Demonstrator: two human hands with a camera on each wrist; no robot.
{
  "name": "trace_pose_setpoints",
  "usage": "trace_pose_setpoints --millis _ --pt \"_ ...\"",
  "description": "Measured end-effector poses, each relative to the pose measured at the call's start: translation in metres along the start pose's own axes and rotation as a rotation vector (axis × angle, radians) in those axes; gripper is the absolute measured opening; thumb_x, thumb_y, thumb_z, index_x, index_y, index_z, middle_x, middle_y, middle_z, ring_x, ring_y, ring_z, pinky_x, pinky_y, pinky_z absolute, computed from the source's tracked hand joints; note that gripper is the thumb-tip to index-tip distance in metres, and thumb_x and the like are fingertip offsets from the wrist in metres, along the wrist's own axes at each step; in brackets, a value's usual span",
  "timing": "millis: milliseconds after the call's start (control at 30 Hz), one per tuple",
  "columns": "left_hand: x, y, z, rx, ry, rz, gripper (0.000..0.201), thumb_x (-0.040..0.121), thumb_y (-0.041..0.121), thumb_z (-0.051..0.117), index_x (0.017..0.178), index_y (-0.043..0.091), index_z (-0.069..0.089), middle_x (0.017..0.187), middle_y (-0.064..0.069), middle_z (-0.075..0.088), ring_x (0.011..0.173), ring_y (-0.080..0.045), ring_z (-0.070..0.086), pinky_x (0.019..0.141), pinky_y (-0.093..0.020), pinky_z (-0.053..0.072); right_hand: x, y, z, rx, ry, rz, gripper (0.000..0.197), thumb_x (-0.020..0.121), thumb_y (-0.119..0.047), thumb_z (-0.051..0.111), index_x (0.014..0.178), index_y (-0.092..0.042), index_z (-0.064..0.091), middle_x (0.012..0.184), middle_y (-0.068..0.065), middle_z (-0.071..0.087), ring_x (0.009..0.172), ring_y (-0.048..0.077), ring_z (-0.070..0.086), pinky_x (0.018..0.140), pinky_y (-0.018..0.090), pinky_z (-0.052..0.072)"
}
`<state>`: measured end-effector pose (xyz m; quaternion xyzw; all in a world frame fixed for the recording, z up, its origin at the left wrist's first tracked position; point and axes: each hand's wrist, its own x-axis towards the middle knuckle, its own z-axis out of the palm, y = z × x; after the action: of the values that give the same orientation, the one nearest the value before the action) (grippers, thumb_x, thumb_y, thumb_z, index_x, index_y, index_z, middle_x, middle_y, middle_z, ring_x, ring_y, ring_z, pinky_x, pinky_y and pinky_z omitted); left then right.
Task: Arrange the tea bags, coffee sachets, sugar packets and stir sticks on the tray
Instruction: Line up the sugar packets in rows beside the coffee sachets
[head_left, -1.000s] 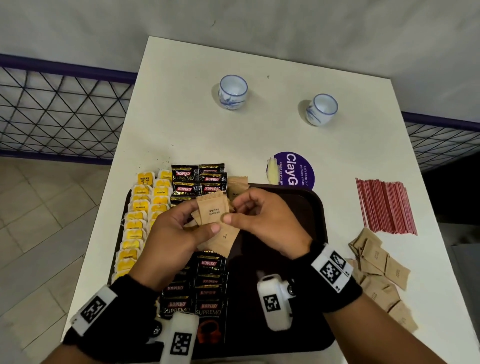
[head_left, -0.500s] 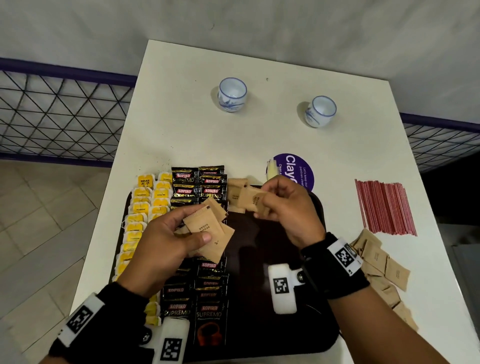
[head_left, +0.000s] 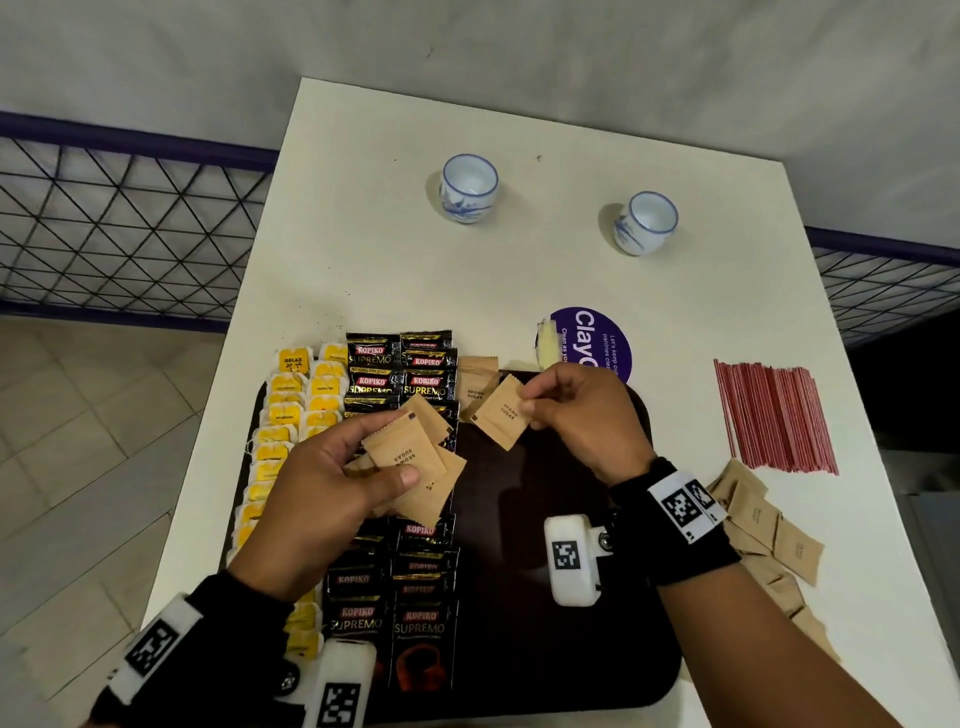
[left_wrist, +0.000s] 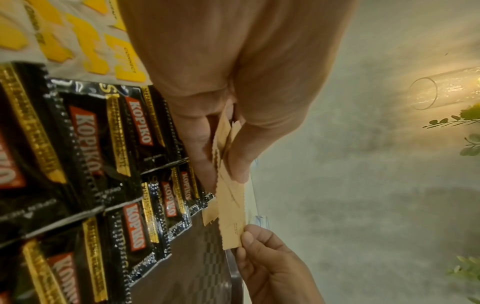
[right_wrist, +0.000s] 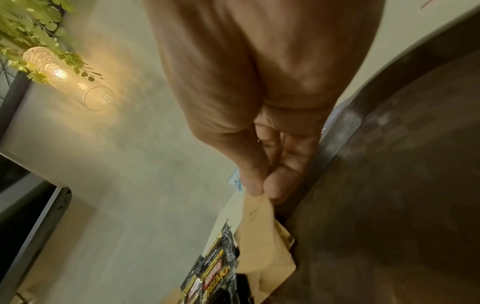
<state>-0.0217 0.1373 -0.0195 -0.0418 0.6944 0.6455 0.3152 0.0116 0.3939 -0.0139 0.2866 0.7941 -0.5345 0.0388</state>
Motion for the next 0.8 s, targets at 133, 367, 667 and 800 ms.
trace_pose_setpoints --millis 133,367,667,800 --pt "0.000 -0.001 -0.001 0.001 0.005 -0.001 0.050 0.080 -0.005 0.078 0.116 0.029 0.072 0.103 0.001 0.078 0.097 -0.025 0.075 0.081 -0.050 0.062 0.008 -0.002 0.008 -0.038 -0.038 -0.002 0.022 0.082 0.006 0.073 0.087 -0.015 0.067 0.080 0.009 0.071 0.058 0.003 0.065 0.060 0.018 0.054" --pt "-0.001 -0.002 -0.003 -0.006 -0.003 0.001 0.051 0.079 -0.004 0.079 0.115 0.031 0.072 0.106 0.001 0.078 0.099 -0.027 0.074 0.082 -0.052 0.062 0.016 -0.010 0.024 -0.081 -0.082 -0.005 0.019 0.086 0.008 0.069 0.079 -0.010 0.069 0.074 -0.007 0.067 0.052 -0.007 0.062 0.055 0.010 0.049" --pt "0.000 -0.006 -0.003 -0.038 -0.024 0.014 0.050 0.079 -0.005 0.079 0.117 0.026 0.072 0.107 -0.006 0.077 0.098 -0.028 0.074 0.068 -0.034 0.062 0.023 -0.008 0.034 -0.255 -0.030 -0.117 0.011 0.083 -0.001 0.074 0.087 -0.011 0.076 0.087 -0.007 0.069 0.082 0.003 0.063 0.071 -0.001 0.041" --pt "0.000 -0.007 -0.002 -0.047 -0.031 0.011 0.051 0.078 -0.006 0.079 0.119 0.025 0.072 0.108 -0.006 0.076 0.099 -0.028 0.073 0.065 -0.031 0.061 0.026 -0.007 0.038 -0.301 0.000 -0.147 0.010 0.083 -0.001 0.074 0.088 -0.010 0.077 0.086 -0.010 0.065 0.078 0.000 0.060 0.071 0.001 0.042"
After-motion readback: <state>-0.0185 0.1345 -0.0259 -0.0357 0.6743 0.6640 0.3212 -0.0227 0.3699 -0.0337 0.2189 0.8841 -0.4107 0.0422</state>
